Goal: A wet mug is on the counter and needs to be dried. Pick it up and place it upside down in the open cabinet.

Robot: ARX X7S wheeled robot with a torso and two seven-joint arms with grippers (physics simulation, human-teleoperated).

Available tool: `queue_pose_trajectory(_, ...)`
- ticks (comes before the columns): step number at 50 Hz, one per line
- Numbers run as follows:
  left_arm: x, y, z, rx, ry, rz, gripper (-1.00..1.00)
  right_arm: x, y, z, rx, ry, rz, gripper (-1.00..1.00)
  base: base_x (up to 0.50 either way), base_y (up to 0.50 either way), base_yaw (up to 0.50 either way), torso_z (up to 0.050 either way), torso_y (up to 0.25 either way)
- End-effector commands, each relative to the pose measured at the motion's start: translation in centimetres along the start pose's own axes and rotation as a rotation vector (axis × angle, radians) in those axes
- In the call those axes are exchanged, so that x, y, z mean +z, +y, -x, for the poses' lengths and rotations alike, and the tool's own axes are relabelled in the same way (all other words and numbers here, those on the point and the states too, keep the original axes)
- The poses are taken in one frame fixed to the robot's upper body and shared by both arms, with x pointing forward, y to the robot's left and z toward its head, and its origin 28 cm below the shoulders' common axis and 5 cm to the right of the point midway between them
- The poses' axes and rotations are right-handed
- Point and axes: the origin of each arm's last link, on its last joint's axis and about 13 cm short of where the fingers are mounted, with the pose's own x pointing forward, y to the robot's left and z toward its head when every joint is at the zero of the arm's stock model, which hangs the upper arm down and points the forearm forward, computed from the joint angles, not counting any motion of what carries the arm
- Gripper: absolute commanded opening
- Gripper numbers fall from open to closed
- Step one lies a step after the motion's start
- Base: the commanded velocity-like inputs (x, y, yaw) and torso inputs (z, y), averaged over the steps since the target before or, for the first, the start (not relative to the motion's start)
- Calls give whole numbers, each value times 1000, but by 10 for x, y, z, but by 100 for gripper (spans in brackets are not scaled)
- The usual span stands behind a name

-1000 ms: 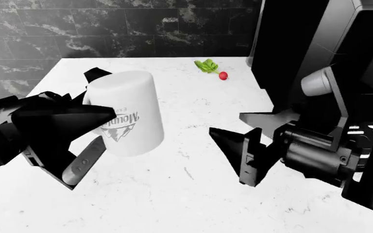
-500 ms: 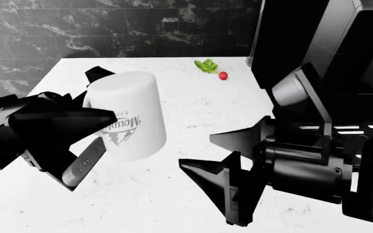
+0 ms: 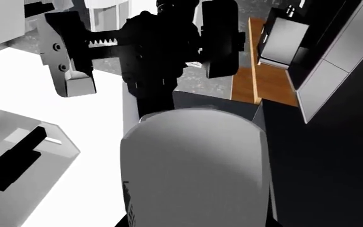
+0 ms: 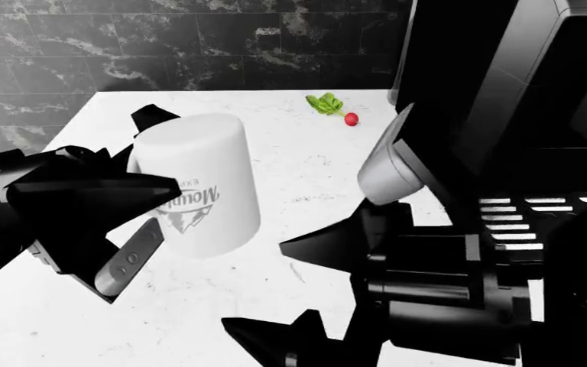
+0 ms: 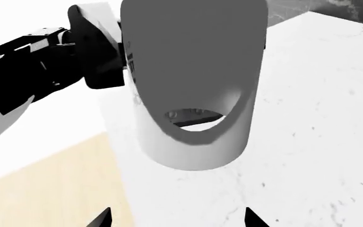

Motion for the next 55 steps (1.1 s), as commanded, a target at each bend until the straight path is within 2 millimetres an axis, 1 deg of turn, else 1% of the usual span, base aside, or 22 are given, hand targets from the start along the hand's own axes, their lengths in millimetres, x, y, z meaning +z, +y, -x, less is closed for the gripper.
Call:
queue_pose_trajectory(1,-2,2,-2,9,10,10,-100,9,4,-3,-18,12,42,100,0,0,0,0,0)
queue_pose_trajectory(9,-1,3,-1,10,9,10,-100,15,4,-4,-18,-1,51,100,0,0,0,0,0)
queue_pose_trajectory(25,-1,4,-2,15,3,15,-100,25,-2,-8,-33,-38,57,100,0,0,0,0,1)
queue_pose_trajectory(44,-1,6,1,9,8,13,-100,32,-2,-14,-8,-63,45,100,0,0,0,0,0)
queue_pose_trajectory(55,1,5,4,6,2,14,-100,36,-5,-19,-19,-84,26,100,0,0,0,0,0)
